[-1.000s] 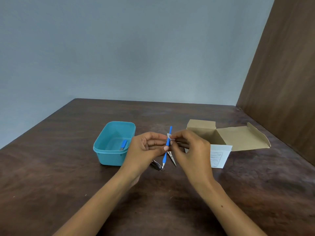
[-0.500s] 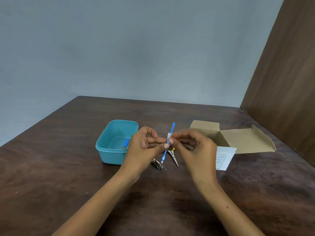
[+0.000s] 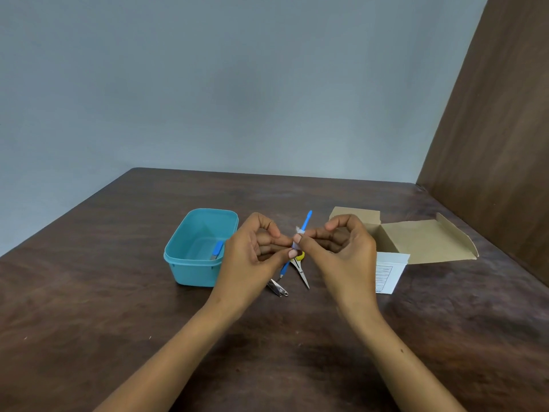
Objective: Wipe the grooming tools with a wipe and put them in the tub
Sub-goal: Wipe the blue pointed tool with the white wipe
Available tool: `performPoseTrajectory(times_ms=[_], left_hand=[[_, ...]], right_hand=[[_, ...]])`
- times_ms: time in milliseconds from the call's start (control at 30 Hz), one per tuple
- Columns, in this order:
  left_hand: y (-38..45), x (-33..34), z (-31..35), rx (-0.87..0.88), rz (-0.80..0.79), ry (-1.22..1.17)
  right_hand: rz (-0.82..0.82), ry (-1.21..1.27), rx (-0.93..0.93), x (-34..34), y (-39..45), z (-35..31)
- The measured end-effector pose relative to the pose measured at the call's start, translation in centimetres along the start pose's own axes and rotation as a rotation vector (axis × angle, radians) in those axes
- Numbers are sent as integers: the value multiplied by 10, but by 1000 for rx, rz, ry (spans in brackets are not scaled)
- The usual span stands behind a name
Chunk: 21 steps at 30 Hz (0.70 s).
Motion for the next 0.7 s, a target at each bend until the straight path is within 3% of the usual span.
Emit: performPoseTrajectory(times_ms=[467, 700], left_hand=[[1, -5, -8, -107, 31, 44], [-2, -6, -4, -83, 63, -45]], right_hand=[[162, 172, -42, -10, 7, -8], [29, 190, 21, 2, 3, -5]])
Point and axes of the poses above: each hand's wrist, its own y-axis towards the middle knuckle, its own x-axis out of the palm, z = x × y, the point moved 6 cm from there along y, towards the middle knuckle, and after that the axes turned 15 degrees about -x, right-handed, at the moved point
